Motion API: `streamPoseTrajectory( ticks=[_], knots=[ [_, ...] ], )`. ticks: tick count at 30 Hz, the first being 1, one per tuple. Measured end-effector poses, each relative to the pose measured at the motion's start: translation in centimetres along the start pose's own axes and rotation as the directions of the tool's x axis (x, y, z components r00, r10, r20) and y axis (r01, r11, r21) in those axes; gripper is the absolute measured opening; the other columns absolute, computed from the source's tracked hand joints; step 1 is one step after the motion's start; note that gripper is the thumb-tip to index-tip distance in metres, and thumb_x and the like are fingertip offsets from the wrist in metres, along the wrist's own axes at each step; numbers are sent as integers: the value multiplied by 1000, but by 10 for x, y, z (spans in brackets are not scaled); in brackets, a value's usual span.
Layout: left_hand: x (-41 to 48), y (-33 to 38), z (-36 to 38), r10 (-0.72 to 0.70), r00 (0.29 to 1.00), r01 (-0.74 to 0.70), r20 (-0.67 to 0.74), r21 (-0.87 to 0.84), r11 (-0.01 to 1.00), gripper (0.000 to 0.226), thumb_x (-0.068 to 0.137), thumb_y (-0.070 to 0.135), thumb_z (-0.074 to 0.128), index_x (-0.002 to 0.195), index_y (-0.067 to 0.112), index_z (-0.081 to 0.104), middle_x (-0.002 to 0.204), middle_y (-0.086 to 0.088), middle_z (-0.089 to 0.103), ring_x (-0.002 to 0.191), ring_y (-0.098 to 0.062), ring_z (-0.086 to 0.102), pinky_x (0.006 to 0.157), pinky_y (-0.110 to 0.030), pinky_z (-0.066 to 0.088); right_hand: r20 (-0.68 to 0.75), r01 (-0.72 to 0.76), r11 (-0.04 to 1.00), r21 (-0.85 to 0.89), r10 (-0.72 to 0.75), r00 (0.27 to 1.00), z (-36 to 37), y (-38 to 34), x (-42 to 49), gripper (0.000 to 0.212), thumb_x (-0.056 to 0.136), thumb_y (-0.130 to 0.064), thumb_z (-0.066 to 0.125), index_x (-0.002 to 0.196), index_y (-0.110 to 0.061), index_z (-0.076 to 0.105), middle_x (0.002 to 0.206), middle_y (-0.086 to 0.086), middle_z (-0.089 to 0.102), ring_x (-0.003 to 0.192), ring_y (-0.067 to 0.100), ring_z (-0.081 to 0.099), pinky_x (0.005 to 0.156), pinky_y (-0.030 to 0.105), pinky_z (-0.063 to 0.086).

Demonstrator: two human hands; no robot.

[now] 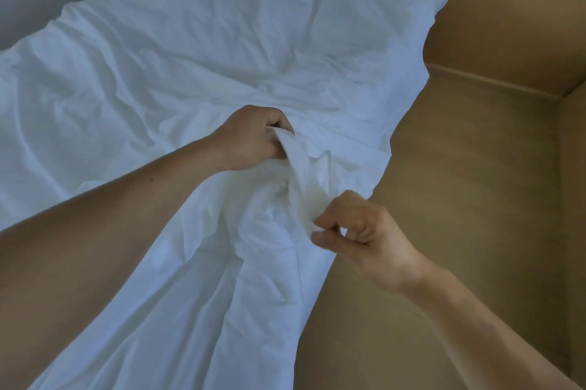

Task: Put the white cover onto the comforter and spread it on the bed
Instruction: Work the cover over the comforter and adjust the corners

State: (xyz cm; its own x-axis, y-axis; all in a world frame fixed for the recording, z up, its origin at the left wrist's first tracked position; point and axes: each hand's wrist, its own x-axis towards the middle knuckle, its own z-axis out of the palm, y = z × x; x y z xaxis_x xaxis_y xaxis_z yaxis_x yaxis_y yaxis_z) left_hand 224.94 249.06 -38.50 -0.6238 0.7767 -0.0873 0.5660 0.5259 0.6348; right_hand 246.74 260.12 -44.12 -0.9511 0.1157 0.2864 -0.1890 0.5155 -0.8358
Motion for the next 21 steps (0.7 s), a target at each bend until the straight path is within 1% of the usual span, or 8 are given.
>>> streamPoseTrajectory(
  ticks=[3,7,9,12,14,17,19,21],
  knots=[
    [-9,-10,-4,256,964,-261,68,413,872,33,74,25,83,106,27,73,103,6,62,104,-23,57,92,-34,39,252,-9,997,77,-11,968,-5,-27,-36,17,84,-23,67,69,-18,61,68,-16,48,73,11,49,79,20,37],
    [-39,-20,9,197,980,-161,-5,554,817,96,70,47,81,150,33,32,148,1,31,138,-23,26,115,-40,17,80,-225,831,508,215,973,-21,-35,-42,16,76,-10,58,62,-16,55,88,0,62,99,18,61,84,21,44],
    [-70,-31,22,146,958,-10,-247,479,878,95,69,45,81,148,26,32,146,-6,33,134,-26,29,113,-45,25,-76,-211,664,718,375,924,-19,-26,-41,20,73,-6,51,59,-16,61,83,7,67,92,22,65,80,26,50],
    [-133,-51,66,119,856,85,-503,364,928,59,70,49,68,111,10,52,105,-8,54,101,-29,50,84,-46,50,-162,-233,524,819,601,782,5,-11,-41,26,74,-3,48,54,-17,41,58,6,41,57,17,41,55,28,34],
    [-168,-54,102,-132,929,250,-346,322,913,66,71,62,67,110,11,51,103,-1,54,100,-29,56,80,-42,51,-164,-358,555,751,682,713,23,-3,-40,37,80,3,43,53,-20,33,52,-3,31,50,11,28,51,26,24],
    [-187,-59,152,-546,827,562,-137,251,788,113,65,76,68,149,16,21,143,-3,39,131,-28,43,99,-42,43,-72,-597,647,475,704,706,42,-3,-31,26,84,-24,73,77,-17,49,69,-6,54,60,13,51,54,29,41],
    [-183,-65,179,-620,776,630,-116,161,760,133,59,75,73,155,22,-3,147,-5,37,133,-28,41,102,-44,43,-24,-674,706,218,694,720,49,-7,-21,60,71,-46,86,115,-27,49,95,-8,60,85,12,62,71,29,54],
    [-183,-73,200,-655,746,660,-118,263,704,135,59,67,76,152,30,-15,135,-5,44,126,-28,46,97,-46,45,35,-598,783,-172,611,791,57,-9,-16,98,64,-56,85,141,-37,27,90,-9,56,88,15,61,78,32,55]
  ],
)
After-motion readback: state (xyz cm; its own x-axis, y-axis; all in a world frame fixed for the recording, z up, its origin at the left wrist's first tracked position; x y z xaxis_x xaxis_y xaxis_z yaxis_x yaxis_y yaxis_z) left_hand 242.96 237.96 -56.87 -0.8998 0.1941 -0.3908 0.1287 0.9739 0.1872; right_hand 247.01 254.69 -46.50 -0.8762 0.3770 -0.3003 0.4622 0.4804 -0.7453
